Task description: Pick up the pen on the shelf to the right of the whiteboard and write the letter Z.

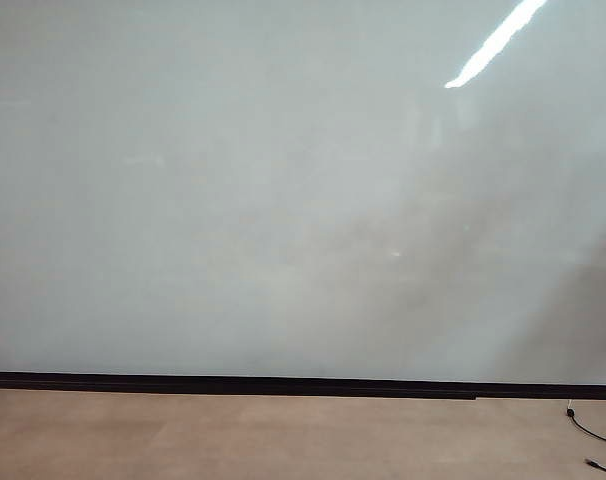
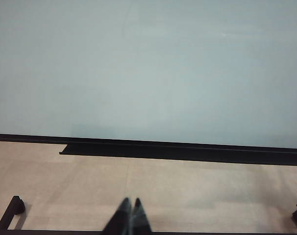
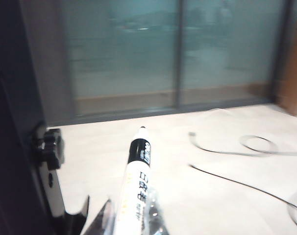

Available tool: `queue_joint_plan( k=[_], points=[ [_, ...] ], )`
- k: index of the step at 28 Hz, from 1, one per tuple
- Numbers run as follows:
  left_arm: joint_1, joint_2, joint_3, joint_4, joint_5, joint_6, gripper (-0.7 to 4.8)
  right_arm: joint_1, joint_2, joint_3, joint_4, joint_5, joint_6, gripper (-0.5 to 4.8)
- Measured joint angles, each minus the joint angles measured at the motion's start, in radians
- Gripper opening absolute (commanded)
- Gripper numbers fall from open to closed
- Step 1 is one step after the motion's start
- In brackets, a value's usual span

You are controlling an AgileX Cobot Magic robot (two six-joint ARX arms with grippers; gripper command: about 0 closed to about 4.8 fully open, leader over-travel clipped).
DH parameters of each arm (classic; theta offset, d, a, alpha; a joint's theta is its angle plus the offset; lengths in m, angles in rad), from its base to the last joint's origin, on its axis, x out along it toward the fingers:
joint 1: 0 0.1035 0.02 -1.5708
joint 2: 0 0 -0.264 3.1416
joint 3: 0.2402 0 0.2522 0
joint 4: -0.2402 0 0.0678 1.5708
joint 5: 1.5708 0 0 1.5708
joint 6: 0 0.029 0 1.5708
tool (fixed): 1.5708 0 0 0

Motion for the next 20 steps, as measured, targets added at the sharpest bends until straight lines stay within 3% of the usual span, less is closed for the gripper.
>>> queue_joint_plan(
  k=[5, 9, 18, 20],
  points=[
    [0.000, 0.000, 0.000, 0.000, 0.000, 0.000, -0.05, 0.085, -0.168, -0.192, -0.002, 0.271, 0.018, -0.06],
    [0.000, 0.000, 0.000, 0.000, 0.000, 0.000, -0.04, 0.171, -0.322, -0.335, 0.000, 0.405, 0.026, -0.06],
    [0.000, 0.000, 0.000, 0.000, 0.000, 0.000, -0.04, 0.582, -0.505, -0.445, -0.003, 0.419, 0.033, -0.06],
    [0.000, 0.000, 0.000, 0.000, 0.000, 0.000, -0.04, 0.784, -0.505, -0.413, -0.031, 0.359, 0.022, -0.06]
  ],
)
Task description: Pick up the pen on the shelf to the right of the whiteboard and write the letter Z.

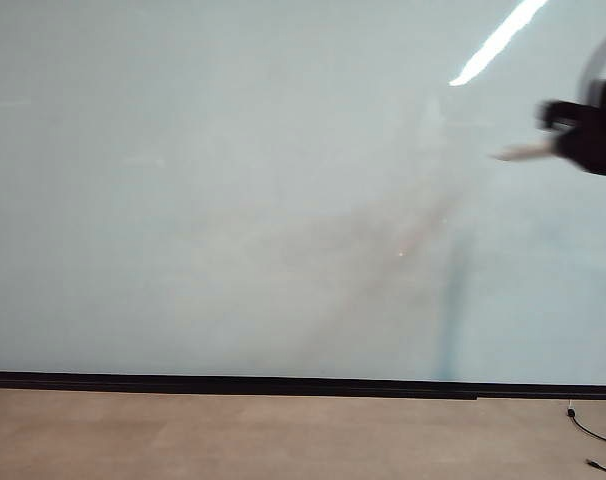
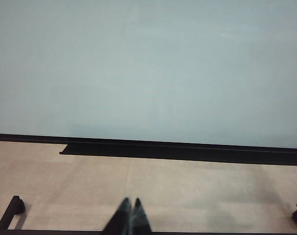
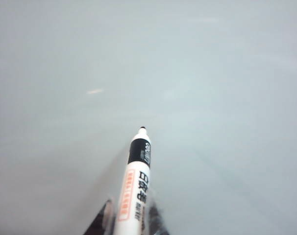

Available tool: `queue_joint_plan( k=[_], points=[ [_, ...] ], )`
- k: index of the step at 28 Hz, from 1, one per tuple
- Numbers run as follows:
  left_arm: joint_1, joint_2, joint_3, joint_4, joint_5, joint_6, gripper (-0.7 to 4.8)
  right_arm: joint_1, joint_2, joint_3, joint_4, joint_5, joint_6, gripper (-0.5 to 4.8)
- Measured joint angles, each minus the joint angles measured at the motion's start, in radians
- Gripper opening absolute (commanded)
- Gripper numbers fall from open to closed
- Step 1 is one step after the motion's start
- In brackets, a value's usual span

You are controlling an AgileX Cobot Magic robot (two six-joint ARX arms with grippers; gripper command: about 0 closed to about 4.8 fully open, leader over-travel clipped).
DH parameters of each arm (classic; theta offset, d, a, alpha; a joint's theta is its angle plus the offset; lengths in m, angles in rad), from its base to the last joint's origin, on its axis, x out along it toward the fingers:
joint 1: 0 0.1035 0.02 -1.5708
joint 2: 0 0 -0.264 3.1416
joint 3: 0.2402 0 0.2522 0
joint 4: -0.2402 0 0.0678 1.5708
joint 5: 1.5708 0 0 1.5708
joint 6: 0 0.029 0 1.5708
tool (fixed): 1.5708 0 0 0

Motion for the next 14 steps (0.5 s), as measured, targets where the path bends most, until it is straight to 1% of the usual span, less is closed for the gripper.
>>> queue_joint_plan(
  k=[4, 6, 9, 11, 14],
  points=[
    [0.000, 0.000, 0.000, 0.000, 0.000, 0.000, -0.05, 0.102, 0.000, 0.092, -0.101, -0.051, -0.026, -0.06],
    [0.000, 0.000, 0.000, 0.000, 0.000, 0.000, -0.05, 0.130, 0.001, 0.158, -0.180, -0.114, -0.056, -0.06],
    [0.000, 0.000, 0.000, 0.000, 0.000, 0.000, -0.05, 0.135, 0.005, 0.262, -0.300, -0.243, -0.114, -0.06],
    [0.000, 0.000, 0.000, 0.000, 0.000, 0.000, -0.05, 0.134, 0.018, 0.334, -0.404, -0.299, -0.153, -0.06],
    [0.000, 0.000, 0.000, 0.000, 0.000, 0.000, -0.04, 0.133, 0.039, 0.416, -0.513, -0.350, -0.197, -0.06]
  ],
)
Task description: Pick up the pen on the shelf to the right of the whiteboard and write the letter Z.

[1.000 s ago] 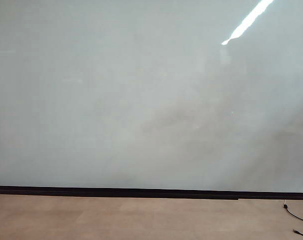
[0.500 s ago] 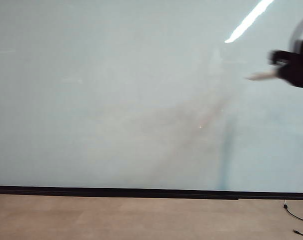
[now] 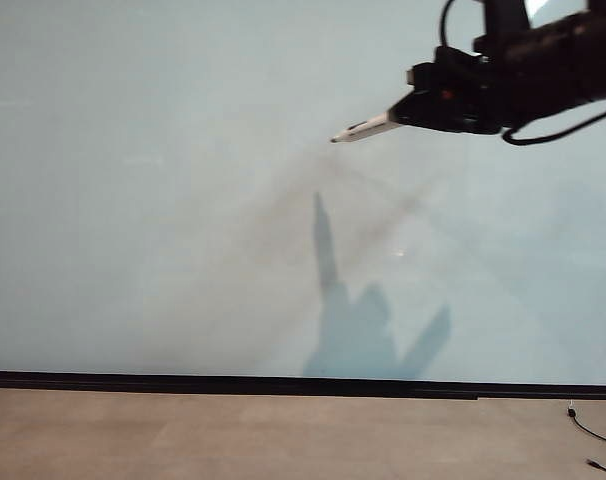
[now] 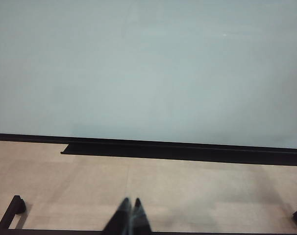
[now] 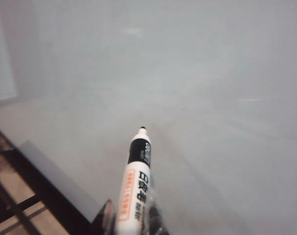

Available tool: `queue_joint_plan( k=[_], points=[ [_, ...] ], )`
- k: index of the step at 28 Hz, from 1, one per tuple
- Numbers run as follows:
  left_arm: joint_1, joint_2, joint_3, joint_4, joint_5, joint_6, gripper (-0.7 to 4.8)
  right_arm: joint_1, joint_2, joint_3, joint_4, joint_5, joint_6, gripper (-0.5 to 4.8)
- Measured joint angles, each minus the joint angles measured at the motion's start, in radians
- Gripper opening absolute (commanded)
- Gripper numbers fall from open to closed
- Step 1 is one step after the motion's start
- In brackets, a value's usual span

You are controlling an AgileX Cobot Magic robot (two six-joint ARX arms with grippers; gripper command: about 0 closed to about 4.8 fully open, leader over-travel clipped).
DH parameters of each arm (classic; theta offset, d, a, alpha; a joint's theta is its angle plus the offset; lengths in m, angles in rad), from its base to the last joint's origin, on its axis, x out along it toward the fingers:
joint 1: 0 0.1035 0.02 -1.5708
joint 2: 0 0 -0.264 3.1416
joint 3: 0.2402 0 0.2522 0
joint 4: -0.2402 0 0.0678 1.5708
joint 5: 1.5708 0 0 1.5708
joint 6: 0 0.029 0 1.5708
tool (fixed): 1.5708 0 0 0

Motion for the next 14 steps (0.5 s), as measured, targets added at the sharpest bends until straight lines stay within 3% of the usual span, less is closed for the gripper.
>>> queue_joint_plan(
  k=[5, 14],
  points=[
    [0.000, 0.000, 0.000, 0.000, 0.000, 0.000, -0.05, -0.001, 0.068, 0.108, -0.042, -0.089, 0.013, -0.06],
    [0.000, 0.000, 0.000, 0.000, 0.000, 0.000, -0.04, 0.003, 0.112, 0.174, -0.032, -0.114, 0.166, -0.06]
  ],
)
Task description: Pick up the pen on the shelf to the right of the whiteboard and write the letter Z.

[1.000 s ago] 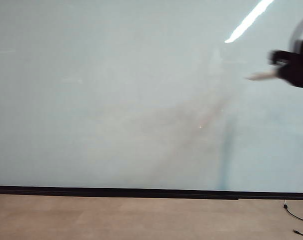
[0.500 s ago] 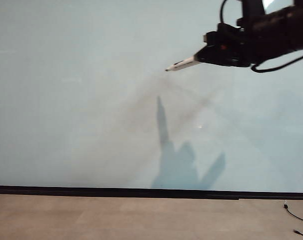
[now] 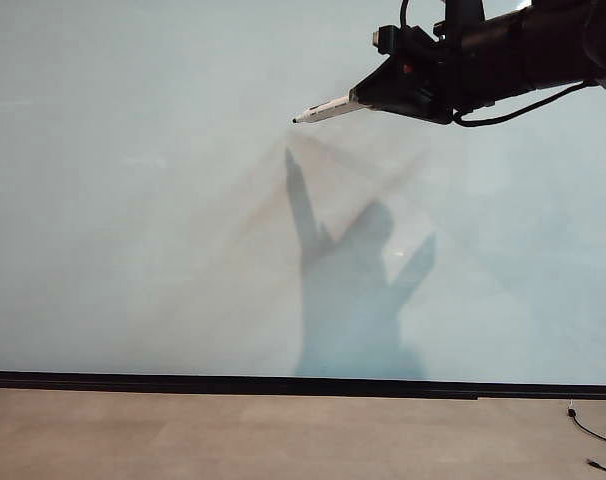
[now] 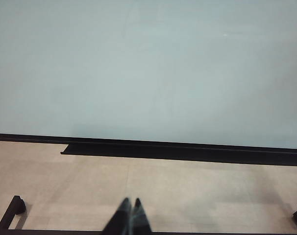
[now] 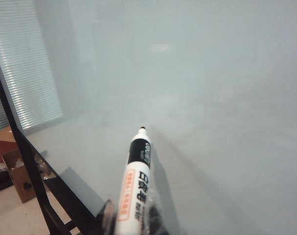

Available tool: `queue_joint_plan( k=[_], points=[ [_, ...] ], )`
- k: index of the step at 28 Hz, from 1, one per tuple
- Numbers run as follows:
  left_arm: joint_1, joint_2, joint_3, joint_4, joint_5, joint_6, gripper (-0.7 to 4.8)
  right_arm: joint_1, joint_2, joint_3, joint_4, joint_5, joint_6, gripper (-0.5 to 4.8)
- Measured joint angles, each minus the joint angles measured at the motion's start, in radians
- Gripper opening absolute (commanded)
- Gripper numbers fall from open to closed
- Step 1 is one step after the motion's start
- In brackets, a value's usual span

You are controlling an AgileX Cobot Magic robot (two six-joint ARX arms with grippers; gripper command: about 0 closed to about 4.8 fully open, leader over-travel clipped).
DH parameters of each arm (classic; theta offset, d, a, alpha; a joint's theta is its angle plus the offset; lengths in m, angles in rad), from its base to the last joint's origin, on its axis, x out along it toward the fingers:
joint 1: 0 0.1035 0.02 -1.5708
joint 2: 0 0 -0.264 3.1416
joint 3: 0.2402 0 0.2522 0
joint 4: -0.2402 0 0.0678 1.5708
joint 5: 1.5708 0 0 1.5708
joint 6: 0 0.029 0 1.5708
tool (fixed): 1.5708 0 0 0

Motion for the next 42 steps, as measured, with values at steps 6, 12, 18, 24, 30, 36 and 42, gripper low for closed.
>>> queue_joint_plan(
  k=[6, 12, 18, 24, 30, 36, 42],
  points=[
    [0.000, 0.000, 0.000, 0.000, 0.000, 0.000, -0.04, 0.010, 0.002, 0.000, 0.034, 0.006, 0.010, -0.06],
    [0.000, 0.000, 0.000, 0.000, 0.000, 0.000, -0.05, 0.009, 0.022, 0.000, 0.052, 0.019, 0.026, -0.06],
    [0.000, 0.000, 0.000, 0.000, 0.000, 0.000, -0.05, 0.010, 0.077, 0.017, 0.051, -0.026, 0.024, -0.06],
    [0.000, 0.000, 0.000, 0.000, 0.000, 0.000, -0.05, 0.009, 0.087, 0.026, 0.052, -0.010, 0.022, -0.06],
    [0.000, 0.000, 0.000, 0.000, 0.000, 0.000, -0.04, 0.008, 0.087, 0.026, 0.040, 0.034, 0.011, -0.06],
    [0.000, 0.000, 0.000, 0.000, 0.000, 0.000, -0.05, -0.010, 0.086, 0.025, 0.028, 0.023, -0.008, -0.06],
    [0.000, 0.000, 0.000, 0.000, 0.000, 0.000, -0.04, -0.032, 0.086, 0.025, 0.026, -0.007, -0.008, -0.06]
  ],
)
